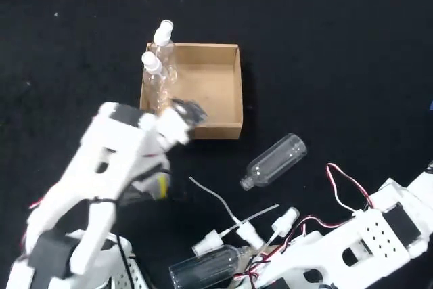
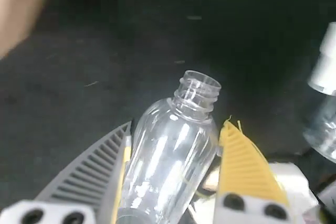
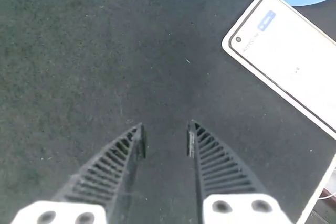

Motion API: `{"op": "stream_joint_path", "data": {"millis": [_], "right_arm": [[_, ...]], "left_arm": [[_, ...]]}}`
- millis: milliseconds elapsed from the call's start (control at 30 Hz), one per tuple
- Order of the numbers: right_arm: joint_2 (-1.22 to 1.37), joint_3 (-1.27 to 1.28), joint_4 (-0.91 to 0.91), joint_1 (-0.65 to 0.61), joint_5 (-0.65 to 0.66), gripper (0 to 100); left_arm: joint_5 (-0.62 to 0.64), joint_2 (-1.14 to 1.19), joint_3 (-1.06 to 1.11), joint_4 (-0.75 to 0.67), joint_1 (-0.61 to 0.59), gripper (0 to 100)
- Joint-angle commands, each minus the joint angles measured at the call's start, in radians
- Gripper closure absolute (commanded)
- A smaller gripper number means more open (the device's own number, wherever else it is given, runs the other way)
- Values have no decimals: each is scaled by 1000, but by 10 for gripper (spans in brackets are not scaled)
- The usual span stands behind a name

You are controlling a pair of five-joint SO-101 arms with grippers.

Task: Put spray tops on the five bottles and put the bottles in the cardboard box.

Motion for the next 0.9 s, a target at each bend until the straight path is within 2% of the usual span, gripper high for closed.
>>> {"op": "stream_joint_path", "data": {"millis": [0, 233, 367, 467, 567, 633, 767, 867], "right_arm": [[-2, -53, 52, -43, 8, 875], [-4, -205, 302, -278, -2, 875], [-4, -205, 347, -520, -2, 876], [-4, -189, 390, -712, -2, 875], [-4, -165, 391, -858, -2, 875], [-4, -137, 361, -911, -2, 875], [-4, -28, 241, -985, -57, 877], [-4, 56, 157, -1022, -71, 877]], "left_arm": [[-48, -157, -16, -8, -252, 791], [-74, -109, -16, -187, -713, 791], [-74, 18, -18, -408, -947, 787], [-77, 135, -45, -522, -1067, 785], [-137, 239, -137, -488, -1136, 785], [-176, 304, -216, -428, -1158, 784], [-288, 420, -383, -299, -1181, 705], [-382, 493, -476, -256, -1190, 661]]}}
